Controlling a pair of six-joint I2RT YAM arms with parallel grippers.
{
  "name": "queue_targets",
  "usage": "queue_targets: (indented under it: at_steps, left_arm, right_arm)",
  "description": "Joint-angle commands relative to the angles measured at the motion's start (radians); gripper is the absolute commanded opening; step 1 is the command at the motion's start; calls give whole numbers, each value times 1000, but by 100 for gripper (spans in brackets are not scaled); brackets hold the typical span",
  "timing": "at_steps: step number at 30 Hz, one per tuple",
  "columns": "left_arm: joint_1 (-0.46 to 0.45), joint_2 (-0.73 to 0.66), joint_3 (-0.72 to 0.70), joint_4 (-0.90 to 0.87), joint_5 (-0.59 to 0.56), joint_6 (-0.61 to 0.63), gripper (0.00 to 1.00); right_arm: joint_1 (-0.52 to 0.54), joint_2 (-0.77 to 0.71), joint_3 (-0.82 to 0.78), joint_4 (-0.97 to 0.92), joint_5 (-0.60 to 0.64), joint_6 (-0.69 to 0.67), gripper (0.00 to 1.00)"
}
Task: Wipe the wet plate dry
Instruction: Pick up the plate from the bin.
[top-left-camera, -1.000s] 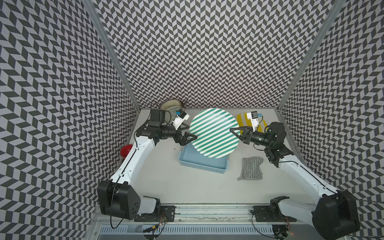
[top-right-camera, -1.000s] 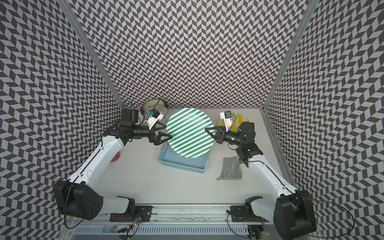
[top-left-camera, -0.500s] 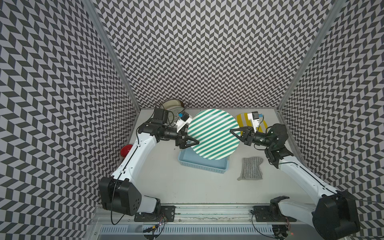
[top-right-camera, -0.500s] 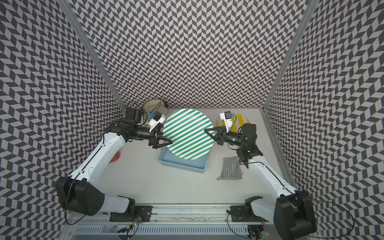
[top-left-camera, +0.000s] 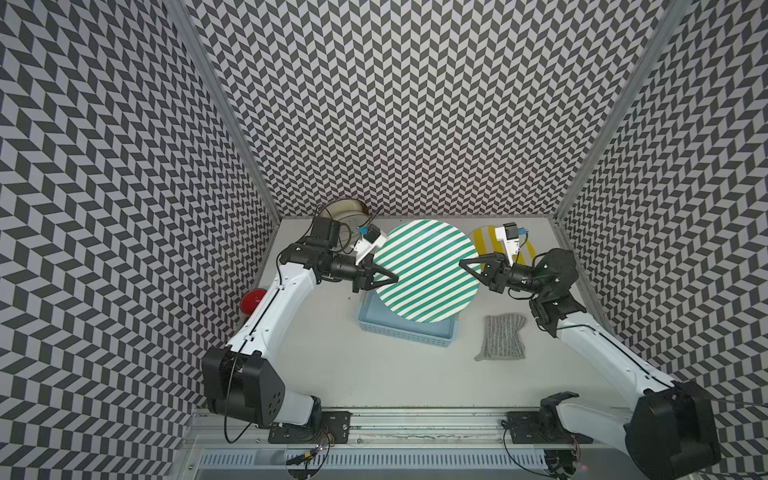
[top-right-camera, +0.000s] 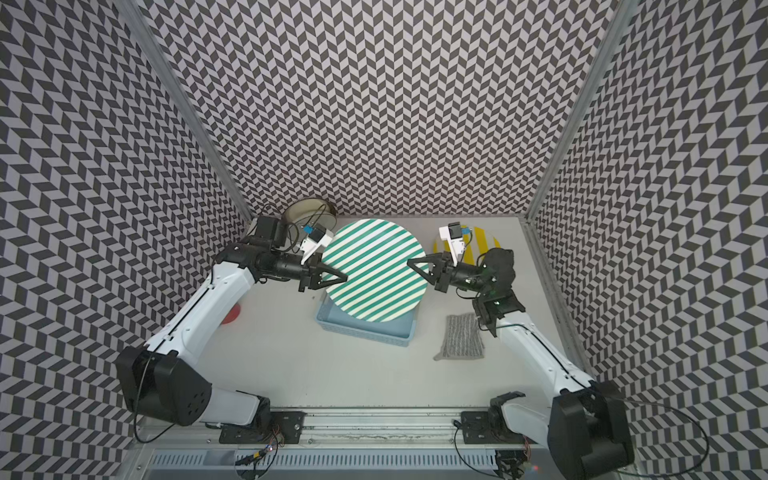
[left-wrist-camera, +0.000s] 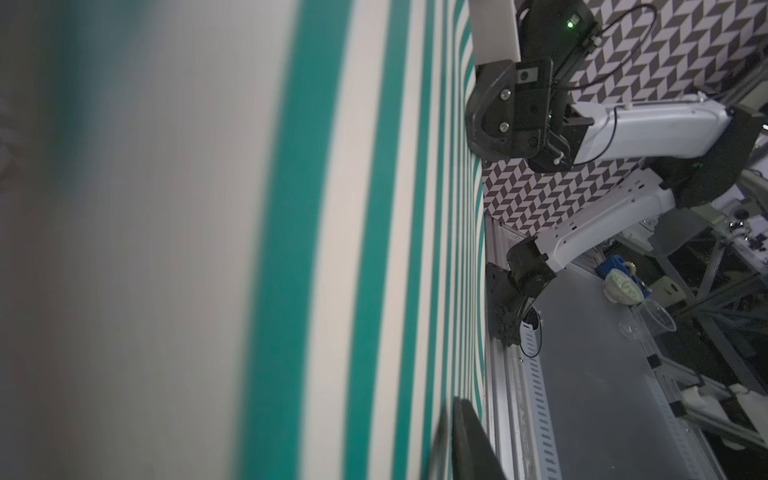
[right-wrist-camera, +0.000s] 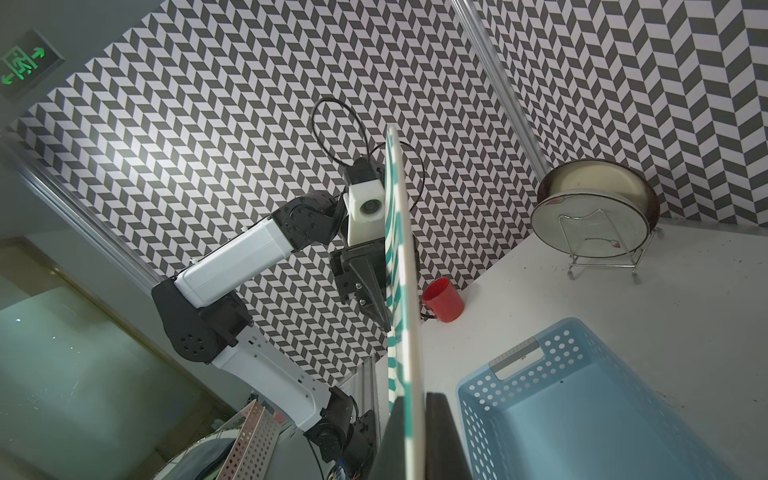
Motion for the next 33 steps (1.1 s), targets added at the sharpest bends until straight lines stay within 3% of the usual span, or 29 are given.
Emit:
queue_targets:
  at_steps: [1, 4, 9, 12, 17, 22, 33]
  left_arm:
    - [-10, 0, 43, 6, 18, -6, 9]
    - [-11, -1, 53, 25, 2, -35, 0]
    - [-8, -14, 41, 116, -45, -129, 0]
    - [-5, -30, 22, 188, -89, -193, 0]
    - [7, -31, 17, 253, -118, -236, 0]
    - [21, 3, 20, 296, -149, -259, 0]
    - [24, 29, 5, 368, -132, -309, 0]
  right_arm:
    - [1, -1, -4, 35, 64, -11, 0]
    - [1, 3, 8, -43, 117, -41, 4]
    - [0, 0, 45, -278, 338, -113, 51]
    - [-1, -20, 53, -457, 547, -138, 66]
    - [13, -62, 39, -766, 916, -68, 67]
    - [172, -133, 3, -1009, 1250, 26, 66]
    - [225, -237, -118, -1234, 1400, 208, 65]
